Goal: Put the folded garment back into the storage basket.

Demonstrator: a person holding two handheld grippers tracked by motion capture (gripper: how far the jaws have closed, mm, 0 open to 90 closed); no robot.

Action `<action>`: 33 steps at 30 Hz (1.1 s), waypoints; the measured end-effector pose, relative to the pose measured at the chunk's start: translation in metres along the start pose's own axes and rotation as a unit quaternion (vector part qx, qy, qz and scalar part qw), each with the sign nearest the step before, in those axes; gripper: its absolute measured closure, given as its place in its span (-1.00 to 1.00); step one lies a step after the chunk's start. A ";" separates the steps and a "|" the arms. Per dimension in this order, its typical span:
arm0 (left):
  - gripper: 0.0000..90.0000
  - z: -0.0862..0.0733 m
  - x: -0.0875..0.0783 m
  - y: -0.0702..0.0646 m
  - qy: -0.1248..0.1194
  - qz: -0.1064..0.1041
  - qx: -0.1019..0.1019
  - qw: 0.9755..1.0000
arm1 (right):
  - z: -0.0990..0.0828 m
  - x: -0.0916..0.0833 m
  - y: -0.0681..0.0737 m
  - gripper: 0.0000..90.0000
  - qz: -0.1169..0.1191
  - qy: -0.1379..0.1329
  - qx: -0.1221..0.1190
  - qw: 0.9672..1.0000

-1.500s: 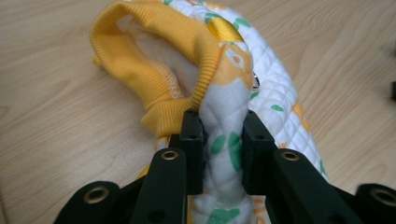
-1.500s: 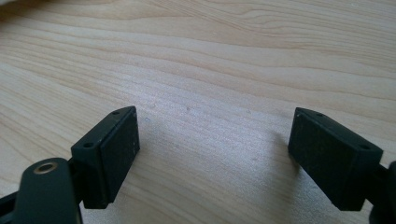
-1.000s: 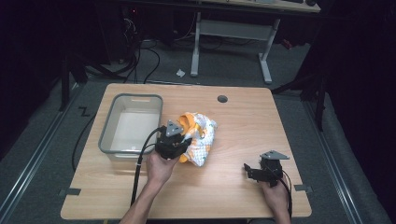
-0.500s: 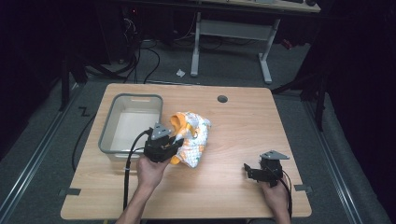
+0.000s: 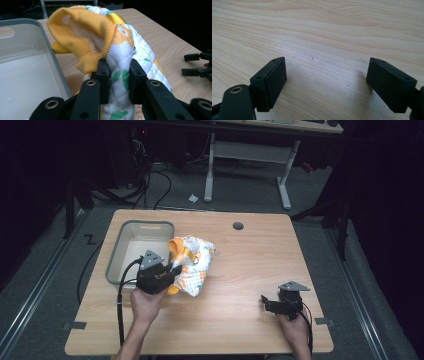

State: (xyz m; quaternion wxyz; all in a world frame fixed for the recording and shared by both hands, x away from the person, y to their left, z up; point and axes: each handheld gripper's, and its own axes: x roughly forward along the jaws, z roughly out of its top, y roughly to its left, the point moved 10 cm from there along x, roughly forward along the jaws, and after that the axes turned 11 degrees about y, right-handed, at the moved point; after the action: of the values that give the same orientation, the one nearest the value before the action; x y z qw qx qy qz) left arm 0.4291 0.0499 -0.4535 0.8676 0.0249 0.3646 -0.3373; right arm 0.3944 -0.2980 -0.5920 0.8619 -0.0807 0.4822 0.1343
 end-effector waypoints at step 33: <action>0.66 0.011 -0.026 0.028 -0.024 0.015 -0.014 1.000 | 0.000 0.000 0.000 -0.63 0.000 0.000 0.000 1.000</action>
State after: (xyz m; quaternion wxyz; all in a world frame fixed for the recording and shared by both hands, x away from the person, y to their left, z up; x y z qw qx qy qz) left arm 0.4396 0.0838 -0.4341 0.8812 0.0105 0.3477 -0.3200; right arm 0.3944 -0.2980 -0.5920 0.8620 -0.0806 0.4822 0.1341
